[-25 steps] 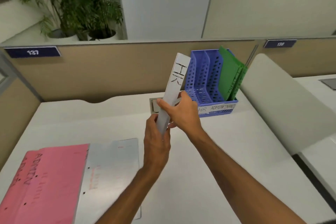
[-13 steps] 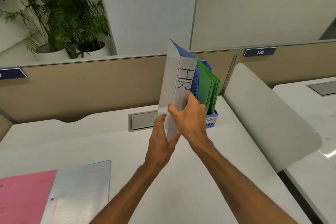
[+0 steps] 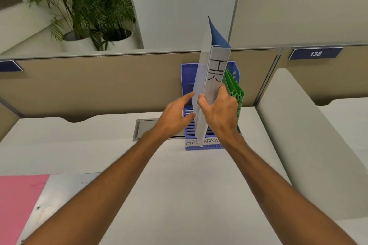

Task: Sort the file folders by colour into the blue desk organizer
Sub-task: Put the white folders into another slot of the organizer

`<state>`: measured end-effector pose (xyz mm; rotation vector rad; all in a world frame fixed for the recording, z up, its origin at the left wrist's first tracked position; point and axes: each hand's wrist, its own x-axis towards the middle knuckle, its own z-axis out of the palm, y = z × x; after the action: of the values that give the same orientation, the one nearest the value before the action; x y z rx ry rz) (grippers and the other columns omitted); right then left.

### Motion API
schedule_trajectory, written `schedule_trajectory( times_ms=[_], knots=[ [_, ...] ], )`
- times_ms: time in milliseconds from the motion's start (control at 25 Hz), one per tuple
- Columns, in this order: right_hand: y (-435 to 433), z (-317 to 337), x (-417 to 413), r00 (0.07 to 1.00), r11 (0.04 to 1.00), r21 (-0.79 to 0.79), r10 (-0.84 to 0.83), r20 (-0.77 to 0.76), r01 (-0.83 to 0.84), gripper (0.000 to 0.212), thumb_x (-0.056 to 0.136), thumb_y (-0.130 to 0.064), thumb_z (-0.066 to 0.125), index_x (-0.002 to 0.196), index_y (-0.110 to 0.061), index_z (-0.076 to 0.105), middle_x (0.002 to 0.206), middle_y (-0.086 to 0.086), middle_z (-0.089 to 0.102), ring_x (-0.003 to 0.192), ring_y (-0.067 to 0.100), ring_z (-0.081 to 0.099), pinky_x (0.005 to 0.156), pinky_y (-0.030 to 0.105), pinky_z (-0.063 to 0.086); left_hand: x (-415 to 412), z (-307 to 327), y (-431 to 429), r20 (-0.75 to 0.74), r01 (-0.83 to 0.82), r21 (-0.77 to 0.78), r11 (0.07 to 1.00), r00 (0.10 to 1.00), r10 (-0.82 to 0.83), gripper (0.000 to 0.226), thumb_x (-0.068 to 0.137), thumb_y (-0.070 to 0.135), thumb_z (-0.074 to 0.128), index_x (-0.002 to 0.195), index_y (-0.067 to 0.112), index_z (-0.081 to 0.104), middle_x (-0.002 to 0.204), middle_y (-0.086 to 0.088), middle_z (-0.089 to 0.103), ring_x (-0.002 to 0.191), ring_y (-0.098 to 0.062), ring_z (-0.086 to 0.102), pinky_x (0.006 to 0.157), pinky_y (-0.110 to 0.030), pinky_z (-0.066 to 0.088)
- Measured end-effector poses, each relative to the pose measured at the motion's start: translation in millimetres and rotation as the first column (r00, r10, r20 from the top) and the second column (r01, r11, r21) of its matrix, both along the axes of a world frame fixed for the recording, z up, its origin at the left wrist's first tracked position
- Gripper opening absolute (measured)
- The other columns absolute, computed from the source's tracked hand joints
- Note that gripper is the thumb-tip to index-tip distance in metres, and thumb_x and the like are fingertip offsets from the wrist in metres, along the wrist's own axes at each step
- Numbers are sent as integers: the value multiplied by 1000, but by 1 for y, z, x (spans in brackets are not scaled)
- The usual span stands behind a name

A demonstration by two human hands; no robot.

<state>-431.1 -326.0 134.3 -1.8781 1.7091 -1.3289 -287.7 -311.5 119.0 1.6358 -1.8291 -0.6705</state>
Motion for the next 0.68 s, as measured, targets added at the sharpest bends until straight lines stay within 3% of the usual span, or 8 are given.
schedule_trajectory(
  times_ms=[160, 320, 520, 680],
  knots=[
    [-29, -21, 0, 998, 999, 2, 53, -31, -53, 47, 88, -39, 68, 119, -8, 51, 123, 12, 67, 98, 27, 69, 77, 29, 59, -9, -15, -20, 34, 9, 87, 996, 999, -12, 66, 91, 18, 66, 149, 26, 34, 149, -1, 46, 132, -21, 47, 99, -47, 51],
    [-46, -43, 5, 996, 995, 36, 90, -22, -90, 45, 91, -40, 66, 119, -8, 50, 125, 14, 66, 101, 29, 69, 80, 40, 61, -7, -60, -20, 172, -55, 237, 970, 985, 13, 71, 88, 21, 69, 149, 21, 33, 150, -5, 43, 134, -24, 44, 105, -44, 46],
    [-59, -72, 12, 994, 988, 111, 113, -11, -111, 45, 92, -43, 63, 118, -10, 49, 124, 12, 67, 101, 28, 69, 83, 41, 59, -1, -125, -13, 441, 3, 559, 829, 846, -300, 95, 87, 39, 68, 156, 22, 5, 164, -5, -2, 150, -27, 7, 120, -45, 21],
    [-60, -93, 26, 993, 982, 143, 122, -10, -119, 49, 92, -45, 63, 121, -9, 48, 122, 12, 67, 102, 27, 68, 81, 34, 59, -2, -150, -16, 464, 28, 562, 827, 817, -343, 97, 91, 40, 62, 155, 21, -8, 164, -3, -8, 151, -24, 6, 122, -45, 12]
  ],
)
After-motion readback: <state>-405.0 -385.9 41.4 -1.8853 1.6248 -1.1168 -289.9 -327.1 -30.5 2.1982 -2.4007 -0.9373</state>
